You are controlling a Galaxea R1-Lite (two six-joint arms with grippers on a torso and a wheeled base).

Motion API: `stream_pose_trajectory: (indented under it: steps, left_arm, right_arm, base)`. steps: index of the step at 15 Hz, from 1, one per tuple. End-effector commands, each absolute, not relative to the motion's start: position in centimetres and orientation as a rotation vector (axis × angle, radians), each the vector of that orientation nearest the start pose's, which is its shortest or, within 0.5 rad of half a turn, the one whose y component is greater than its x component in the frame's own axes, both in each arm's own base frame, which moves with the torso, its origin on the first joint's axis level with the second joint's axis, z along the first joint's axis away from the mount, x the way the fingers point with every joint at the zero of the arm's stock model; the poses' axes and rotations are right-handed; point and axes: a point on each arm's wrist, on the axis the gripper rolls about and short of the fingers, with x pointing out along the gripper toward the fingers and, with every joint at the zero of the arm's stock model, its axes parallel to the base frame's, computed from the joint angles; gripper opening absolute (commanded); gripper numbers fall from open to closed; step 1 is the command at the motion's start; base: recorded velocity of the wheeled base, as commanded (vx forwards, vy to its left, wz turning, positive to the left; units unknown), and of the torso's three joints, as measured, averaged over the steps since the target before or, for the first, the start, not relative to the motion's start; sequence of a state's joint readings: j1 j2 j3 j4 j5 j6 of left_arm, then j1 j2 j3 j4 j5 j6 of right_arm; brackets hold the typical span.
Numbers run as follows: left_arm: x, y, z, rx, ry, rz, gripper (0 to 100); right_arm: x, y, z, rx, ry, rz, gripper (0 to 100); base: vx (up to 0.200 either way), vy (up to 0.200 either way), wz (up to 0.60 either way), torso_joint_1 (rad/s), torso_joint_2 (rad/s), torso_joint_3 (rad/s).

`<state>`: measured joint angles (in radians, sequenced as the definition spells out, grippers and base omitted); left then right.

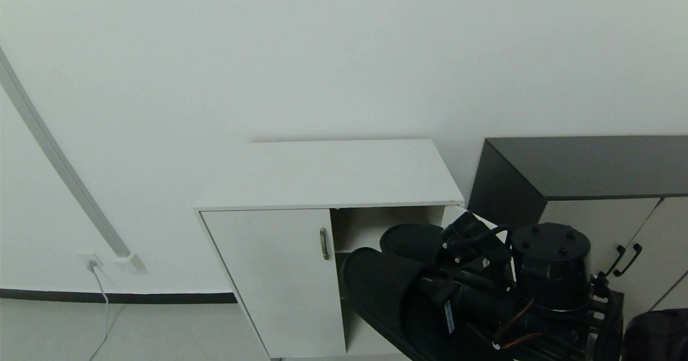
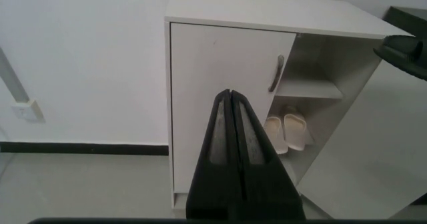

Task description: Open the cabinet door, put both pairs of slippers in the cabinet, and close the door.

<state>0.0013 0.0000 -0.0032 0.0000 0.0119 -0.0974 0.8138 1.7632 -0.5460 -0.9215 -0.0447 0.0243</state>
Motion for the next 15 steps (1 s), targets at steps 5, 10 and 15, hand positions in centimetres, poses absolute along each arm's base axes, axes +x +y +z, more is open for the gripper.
stream_pose_trajectory:
  steps: [5,10,15]
  left_arm:
    - [-2.29,0.02,7.64,-0.098,-0.002,0.014,0]
    - [-2.3,0.02,7.63,-0.098,-0.004,0.014,0]
    - [-2.3,0.03,7.63,-0.1,-0.004,0.015,0]
  right_arm:
    - [19.78,20.82,12.58,-0.105,0.288,0.761,0]
    - [19.74,20.85,12.48,-0.107,0.292,0.762,0]
    - [19.69,20.92,12.38,-0.108,0.295,0.765,0]
  base:
    - [0.0,0.0,0.0,-0.219,0.52,0.297]
    - [0.0,0.0,0.0,-0.217,0.54,0.32]
    - [0.0,0.0,0.0,-0.188,0.51,0.321]
